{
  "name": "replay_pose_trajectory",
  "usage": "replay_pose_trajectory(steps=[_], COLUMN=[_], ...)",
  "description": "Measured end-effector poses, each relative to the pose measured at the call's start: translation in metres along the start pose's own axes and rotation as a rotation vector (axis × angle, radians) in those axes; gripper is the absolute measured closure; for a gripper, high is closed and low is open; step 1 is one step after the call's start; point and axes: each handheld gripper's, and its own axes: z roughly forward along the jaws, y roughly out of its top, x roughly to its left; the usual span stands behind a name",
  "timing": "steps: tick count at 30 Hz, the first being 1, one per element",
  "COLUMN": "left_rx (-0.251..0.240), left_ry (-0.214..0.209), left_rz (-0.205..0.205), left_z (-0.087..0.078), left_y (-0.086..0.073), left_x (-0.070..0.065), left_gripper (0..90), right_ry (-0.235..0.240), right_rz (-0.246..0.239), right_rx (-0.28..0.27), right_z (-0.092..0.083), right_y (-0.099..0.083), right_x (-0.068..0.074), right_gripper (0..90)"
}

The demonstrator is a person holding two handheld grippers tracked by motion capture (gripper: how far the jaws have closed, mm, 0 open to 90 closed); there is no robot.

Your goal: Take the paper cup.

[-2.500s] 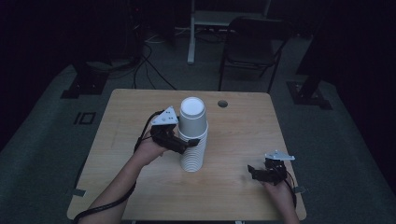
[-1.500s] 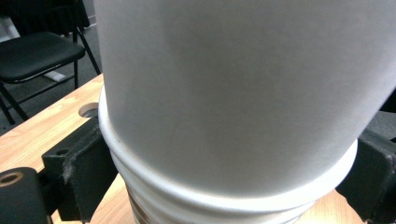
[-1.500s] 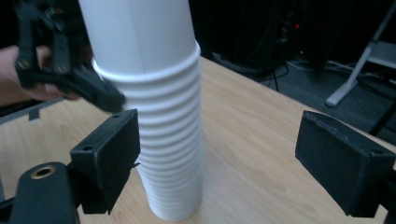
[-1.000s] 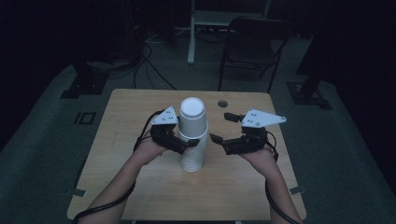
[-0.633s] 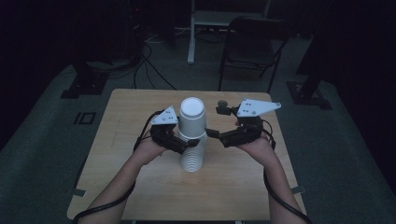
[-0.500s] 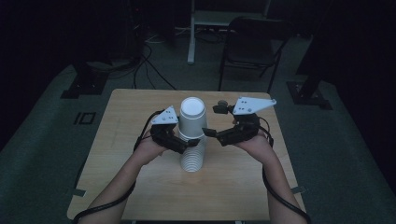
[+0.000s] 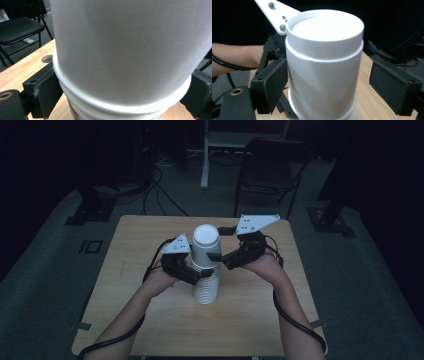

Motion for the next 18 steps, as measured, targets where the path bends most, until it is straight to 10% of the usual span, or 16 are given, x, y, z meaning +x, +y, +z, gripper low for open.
replay_pose_trajectory(steps=[18], left_rx=[0.002], left_ry=[-0.005], left_rz=[0.007], left_z=[0.0], left_y=[0.0], left_x=[0.0], left_gripper=[5.9], right_ry=[0.028], right_rz=[0.009], right_rx=[-0.016], right_z=[0.024], right_y=[0.009], right_x=[0.0], right_gripper=[12.6])
